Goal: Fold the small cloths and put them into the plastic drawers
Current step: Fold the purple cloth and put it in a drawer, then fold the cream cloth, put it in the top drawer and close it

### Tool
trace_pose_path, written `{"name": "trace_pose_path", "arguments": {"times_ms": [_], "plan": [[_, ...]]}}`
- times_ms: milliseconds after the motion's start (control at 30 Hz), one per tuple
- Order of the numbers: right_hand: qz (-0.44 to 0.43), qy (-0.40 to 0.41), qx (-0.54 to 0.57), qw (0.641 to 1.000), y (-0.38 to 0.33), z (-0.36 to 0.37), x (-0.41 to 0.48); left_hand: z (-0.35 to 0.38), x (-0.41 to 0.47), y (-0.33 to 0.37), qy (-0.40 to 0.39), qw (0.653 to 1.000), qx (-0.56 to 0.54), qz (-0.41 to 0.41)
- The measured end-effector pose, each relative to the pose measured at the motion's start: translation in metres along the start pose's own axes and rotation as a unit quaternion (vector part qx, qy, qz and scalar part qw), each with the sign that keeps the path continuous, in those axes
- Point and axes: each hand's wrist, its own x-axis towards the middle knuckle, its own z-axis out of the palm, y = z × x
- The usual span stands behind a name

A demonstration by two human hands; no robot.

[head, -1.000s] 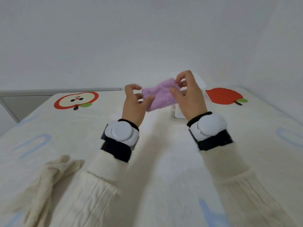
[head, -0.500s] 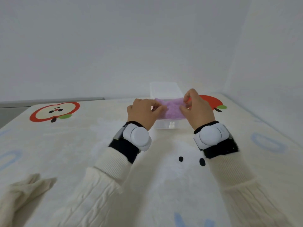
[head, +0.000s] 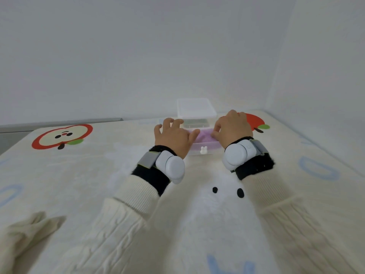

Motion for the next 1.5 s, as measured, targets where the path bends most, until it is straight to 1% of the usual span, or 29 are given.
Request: {"name": "trace_pose_path", "arguments": {"times_ms": [67,133,233,334,367,500,634,734,834,1001,1067,1167,1234,1301,1434,1501], "plan": [[0.009,0.01,-0.007,1.0,-0.002,-0.005,-0.002,-0.002,-0.002,-0.004,0.008,1.0,-0.02,-0.005],[0.0,0.035,0.028,0.999,-0.009,-0.012,-0.007,-0.008,-0.008,-0.013,0.037,0.998,-0.045,-0.012],[-0.024,0.063,0.081,0.994,-0.021,-0.02,-0.013,-0.015,-0.013,-0.022,0.075,0.996,-0.054,-0.014],[-0.055,0.059,0.122,0.989,-0.042,-0.023,-0.02,-0.023,-0.021,-0.03,0.094,0.993,-0.068,-0.025],[-0.078,0.051,0.145,0.985,-0.067,-0.022,-0.028,-0.029,-0.035,-0.049,0.103,0.992,-0.069,-0.04],[-0.09,0.033,0.206,0.974,-0.098,-0.019,-0.043,-0.037,-0.052,-0.066,0.096,0.99,-0.092,-0.052],[-0.119,-0.025,0.27,0.955,-0.154,-0.004,-0.066,-0.045,-0.085,-0.11,0.089,0.985,-0.11,-0.1],[-0.154,-0.084,0.295,0.939,-0.206,0.013,-0.085,-0.048,-0.115,-0.155,0.079,0.981,-0.098,-0.145],[-0.171,-0.137,0.319,0.922,-0.238,0.026,-0.098,-0.051,-0.136,-0.185,0.069,0.977,-0.094,-0.176],[-0.178,-0.249,0.34,0.889,-0.282,0.055,-0.117,-0.053,-0.174,-0.238,0.074,0.962,-0.086,-0.249],[-0.174,-0.295,0.337,0.877,-0.291,0.066,-0.122,-0.05,-0.186,-0.254,0.05,0.958,-0.08,-0.272],[-0.179,-0.367,0.308,0.859,-0.309,0.084,-0.134,-0.04,-0.203,-0.278,-0.025,0.948,-0.071,-0.311],[-0.185,-0.378,0.265,0.867,-0.313,0.095,-0.141,-0.031,-0.208,-0.285,-0.06,0.942,-0.064,-0.325],[-0.189,-0.375,0.248,0.873,-0.317,0.102,-0.148,-0.025,-0.212,-0.292,-0.071,0.937,-0.073,-0.335],[-0.219,-0.37,0.266,0.863,-0.321,0.104,-0.152,-0.02,-0.213,-0.297,-0.077,0.935,-0.088,-0.333],[-0.215,-0.353,0.304,0.858,-0.322,0.101,-0.15,-0.02,-0.21,-0.294,-0.062,0.939,-0.093,-0.325]]}}
